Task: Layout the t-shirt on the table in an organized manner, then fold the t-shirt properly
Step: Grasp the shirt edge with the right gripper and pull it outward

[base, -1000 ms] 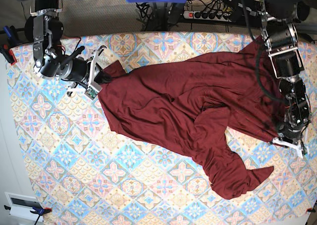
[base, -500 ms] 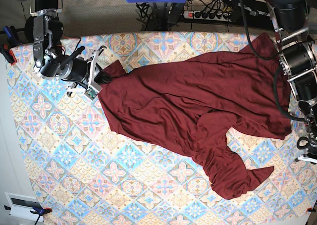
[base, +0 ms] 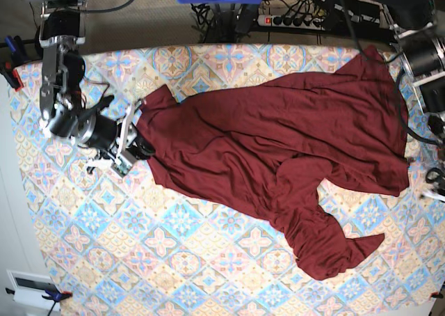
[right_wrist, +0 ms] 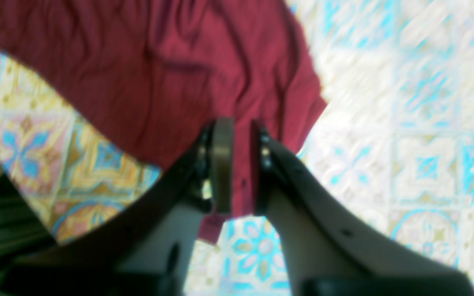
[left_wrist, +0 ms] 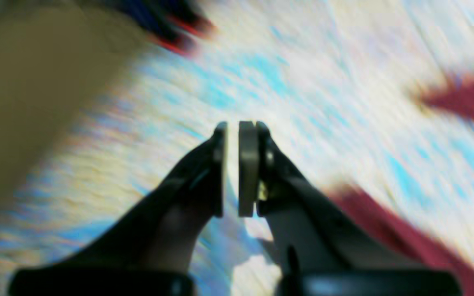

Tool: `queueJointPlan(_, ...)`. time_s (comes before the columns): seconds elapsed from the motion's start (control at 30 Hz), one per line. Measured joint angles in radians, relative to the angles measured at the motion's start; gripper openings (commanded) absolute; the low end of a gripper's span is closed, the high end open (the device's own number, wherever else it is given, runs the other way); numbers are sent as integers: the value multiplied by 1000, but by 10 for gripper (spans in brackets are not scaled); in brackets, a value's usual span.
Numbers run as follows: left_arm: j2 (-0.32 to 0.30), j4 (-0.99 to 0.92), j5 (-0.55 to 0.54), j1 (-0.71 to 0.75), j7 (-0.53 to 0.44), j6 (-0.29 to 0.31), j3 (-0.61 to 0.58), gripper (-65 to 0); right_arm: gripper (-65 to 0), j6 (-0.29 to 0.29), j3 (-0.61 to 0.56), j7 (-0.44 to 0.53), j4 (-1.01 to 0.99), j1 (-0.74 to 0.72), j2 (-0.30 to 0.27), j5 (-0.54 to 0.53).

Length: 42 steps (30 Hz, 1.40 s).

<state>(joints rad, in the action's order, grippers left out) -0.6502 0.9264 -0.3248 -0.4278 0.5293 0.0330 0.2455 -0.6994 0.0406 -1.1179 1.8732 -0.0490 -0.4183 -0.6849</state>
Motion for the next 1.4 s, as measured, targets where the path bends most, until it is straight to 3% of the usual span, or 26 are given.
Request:
queueJointPlan(0.13, 34, 186, -92, 98, 69, 4, 4, -616, -502, 3, -101, -13, -137, -162, -10, 23)
queueJointPlan(0.3, 109, 311, -121, 167, 175, -2, 4, -573, -475, -1, -257, 116, -297, -325, -1, 12)
queueJointPlan(0.43, 171, 405, -121, 259, 191, -4, 12, -507, -444, -1, -390, 150, -424, -415, 4, 198)
queueJointPlan(0.53, 210, 467, -122, 304, 180, -6, 33, -463, -420, 7, -449, 234, -548, -491, 61, 291)
queueJointPlan(0.67, 233, 501, -121, 348, 182, -6, 34, -448, -414, -3, -467, 294, -710, -478, 140, 313)
queueJointPlan(0.77, 243, 506, -121, 373, 186, -6, 35, -448, -413, -5, -473, 322, -803, -496, 130, 317)
queueJointPlan(0.87, 255, 506, -120, 385, 185, -7, 35, -448, -413, 13, -459, 409, -867, -538, 106, 323)
queueJointPlan(0.97, 263, 506, -120, 383, 182, -6, 35, -448, -414, 10, -457, 468, -916, -541, 116, 319)
queueJointPlan(1.13, 265, 506, -119, 383, 182, -7, 35, -448, -412, -4, -409, 483, -932, -510, 127, 320)
queueJointPlan(1.4, 274, 506, -120, 383, 182, -6, 35, -448, -412, 3, -362, 493, -946, -524, 89, 320)
